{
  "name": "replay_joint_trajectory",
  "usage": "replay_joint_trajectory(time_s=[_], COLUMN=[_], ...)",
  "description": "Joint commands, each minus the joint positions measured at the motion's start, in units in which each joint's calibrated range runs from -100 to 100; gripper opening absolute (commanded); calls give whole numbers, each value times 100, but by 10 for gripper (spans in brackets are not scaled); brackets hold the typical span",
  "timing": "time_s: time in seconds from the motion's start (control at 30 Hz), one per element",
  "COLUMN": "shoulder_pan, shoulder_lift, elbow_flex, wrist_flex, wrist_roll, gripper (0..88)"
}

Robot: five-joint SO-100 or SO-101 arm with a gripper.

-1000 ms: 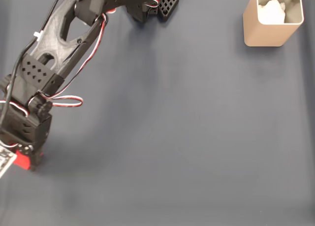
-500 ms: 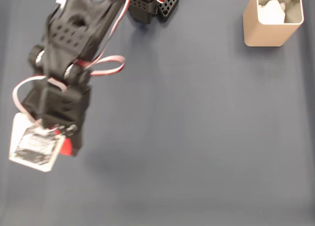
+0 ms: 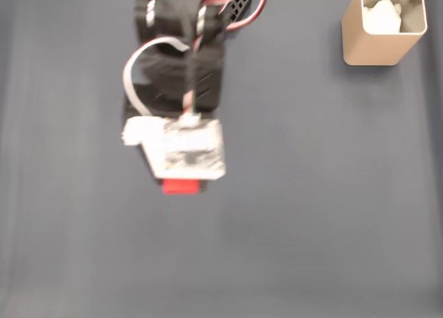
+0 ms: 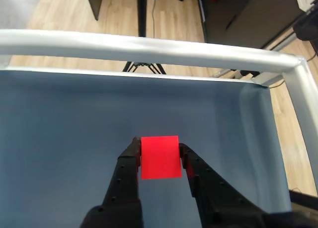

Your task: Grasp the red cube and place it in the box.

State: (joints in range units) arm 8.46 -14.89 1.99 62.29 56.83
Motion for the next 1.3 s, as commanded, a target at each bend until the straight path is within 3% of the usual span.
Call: replay_joint_trajectory(time_s=[0.0, 0.47, 1.27], shoulder_pan=[-427, -2117, -4518], shoulder_lift=[-781, -2185, -2228], elbow_flex=[294, 1297, 932], wrist_flex=[41, 459, 795], wrist_roll=[68, 5, 54], gripper=[2, 1, 1])
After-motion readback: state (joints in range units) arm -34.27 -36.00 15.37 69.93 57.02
